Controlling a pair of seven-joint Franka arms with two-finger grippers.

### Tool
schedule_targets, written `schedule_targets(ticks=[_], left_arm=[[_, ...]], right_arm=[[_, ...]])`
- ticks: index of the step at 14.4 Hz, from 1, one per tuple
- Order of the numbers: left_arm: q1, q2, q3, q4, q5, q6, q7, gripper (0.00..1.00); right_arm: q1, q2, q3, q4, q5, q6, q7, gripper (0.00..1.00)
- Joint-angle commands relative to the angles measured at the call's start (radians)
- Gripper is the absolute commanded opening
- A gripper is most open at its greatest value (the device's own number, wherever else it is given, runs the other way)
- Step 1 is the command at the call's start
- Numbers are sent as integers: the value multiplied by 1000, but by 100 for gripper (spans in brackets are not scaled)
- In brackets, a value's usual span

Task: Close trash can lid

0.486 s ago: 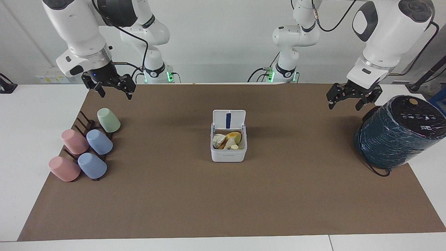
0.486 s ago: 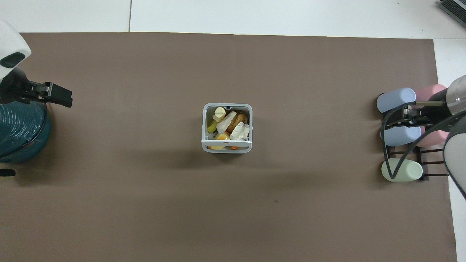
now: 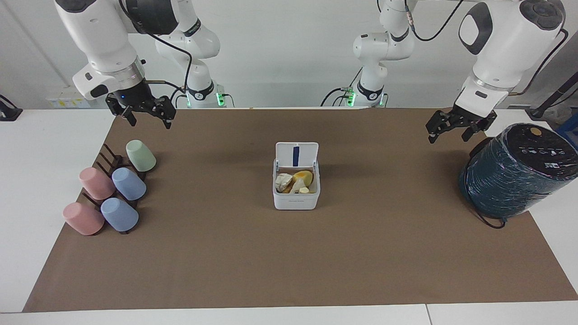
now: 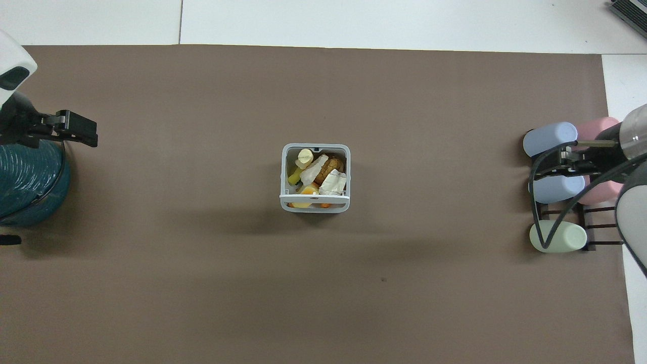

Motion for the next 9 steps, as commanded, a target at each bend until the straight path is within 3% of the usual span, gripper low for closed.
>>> schedule_targets(ticks=[1, 5, 6, 9], left_arm=[[-14, -55, -5, -83, 14, 14, -24, 100], [-147, -179, -11, -315, -46, 7, -92, 46], [-216, -211, -11, -374, -47, 11, -124, 39], [-414, -251, -11, -448, -98, 69, -393, 34]], right_arm=[[-9, -23, 1, -24, 16, 6, -25, 100], [-9, -23, 1, -24, 16, 6, -25, 100], [-9, -23, 1, -24, 16, 6, -27, 100], [-9, -23, 1, -26, 16, 6, -25, 100]])
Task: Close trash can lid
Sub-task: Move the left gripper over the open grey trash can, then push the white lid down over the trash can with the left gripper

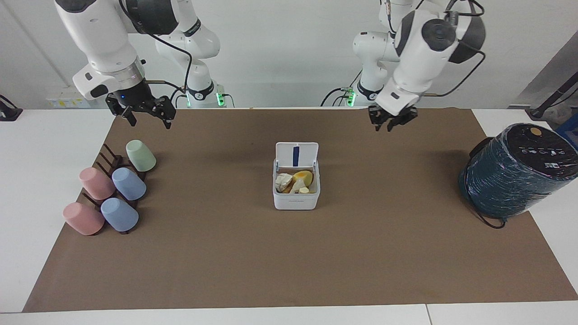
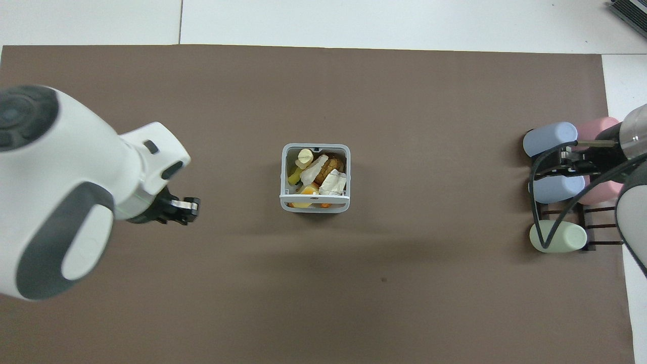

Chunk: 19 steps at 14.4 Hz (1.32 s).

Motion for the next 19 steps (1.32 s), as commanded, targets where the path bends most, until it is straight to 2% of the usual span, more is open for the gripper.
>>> schedule_targets(ticks=[1, 3, 4, 8, 16, 18, 19], left_arm=[[-168, -74, 17, -92, -28, 93, -243, 34], [-258, -75, 17, -109, -30, 167, -378, 33], [-290, -81, 17, -129, -30, 225, -417, 29], [-324, -85, 17, -213, -38, 454, -442, 22], [-306, 88, 19, -213, -84, 841, -481, 20], [-270, 136, 19, -210, -91, 960, -483, 16], [-246, 147, 19, -207, -91, 980, -480, 13]], right_arm=[[-9, -23, 1, -24, 16, 6, -25, 100], [-9, -23, 1, -24, 16, 6, -25, 100], [-9, -23, 1, -26, 16, 6, -25, 100], [-9, -23, 1, -24, 16, 6, -25, 100], [-9, -23, 1, -24, 16, 6, -25, 100], [-9, -23, 1, -26, 16, 6, -25, 100], [-9, -23, 1, -24, 16, 6, -25, 100]])
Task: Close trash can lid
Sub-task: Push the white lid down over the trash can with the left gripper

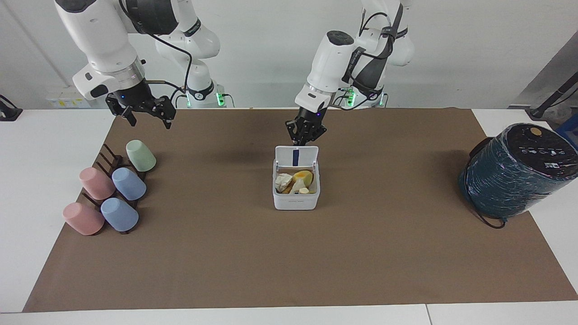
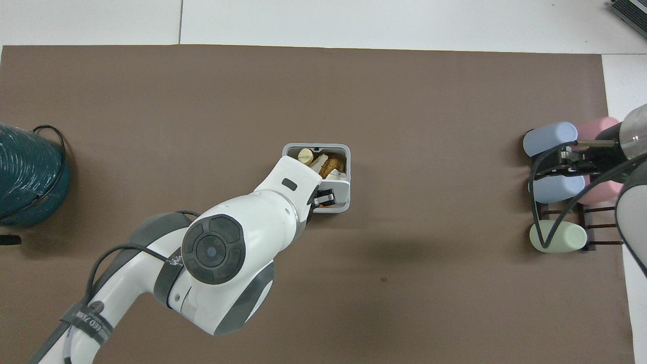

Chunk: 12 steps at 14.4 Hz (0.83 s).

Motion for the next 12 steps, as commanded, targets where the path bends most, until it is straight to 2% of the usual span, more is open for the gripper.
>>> schedule_targets(ticks=[1, 4, 9, 12], left_arm=[[57, 37, 0, 9, -20, 75, 4, 10], [77, 73, 0, 12, -42, 139, 3, 10], [42, 164, -2, 41, -40, 188, -3, 10], [29, 169, -2, 39, -42, 191, -5, 10]], right_arm=[[-9, -23, 1, -24, 16, 6, -25, 100], [-9, -23, 1, -24, 16, 6, -25, 100], [-9, -23, 1, -24, 16, 6, -25, 100], [-9, -23, 1, -24, 16, 6, -25, 100]])
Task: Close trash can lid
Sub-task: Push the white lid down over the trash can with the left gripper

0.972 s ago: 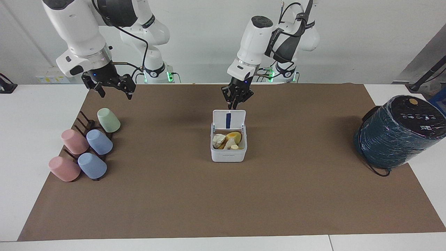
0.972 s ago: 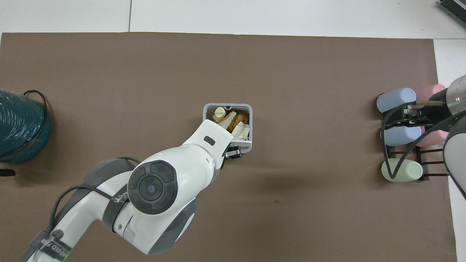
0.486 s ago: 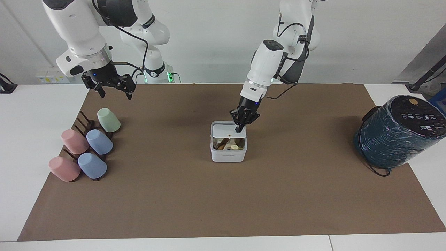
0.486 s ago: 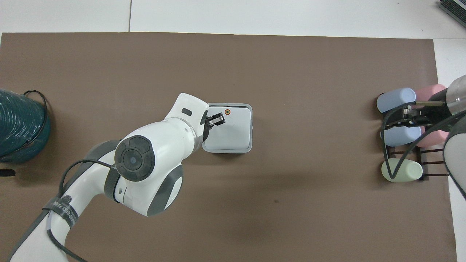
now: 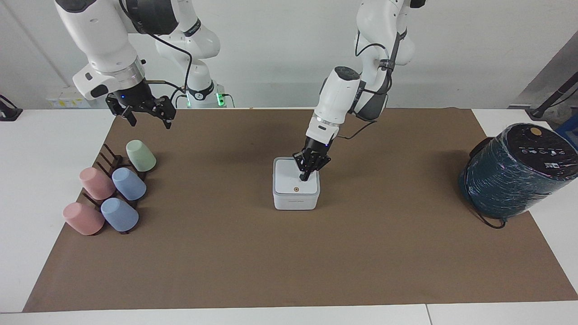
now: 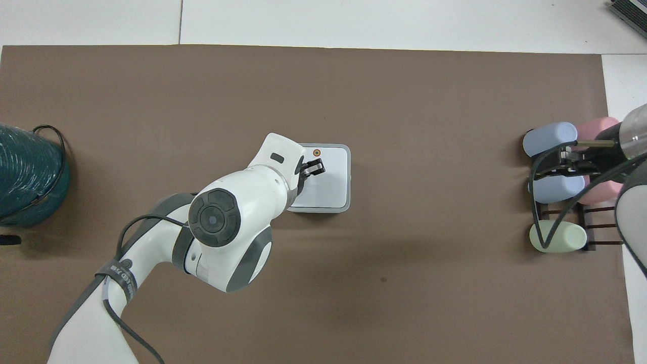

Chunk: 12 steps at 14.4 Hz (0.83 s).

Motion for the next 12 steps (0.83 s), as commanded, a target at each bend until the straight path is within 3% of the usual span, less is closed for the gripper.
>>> schedule_targets(ticks=[1, 8, 9, 12], left_arm=[[-28, 30, 5, 15, -22, 8, -3, 10], [-46, 120, 6, 43, -20, 49, -1, 11], [-40, 122, 6, 86, -22, 2, 0, 12], [44, 112, 6, 270, -19, -332, 15, 13]], right_arm=[[-9, -23, 1, -24, 16, 6, -25, 100], [-9, -25, 1, -24, 16, 6, -25, 100], [-9, -23, 1, -24, 16, 6, -25, 100], [-9, -25, 1, -24, 16, 6, -25, 100]])
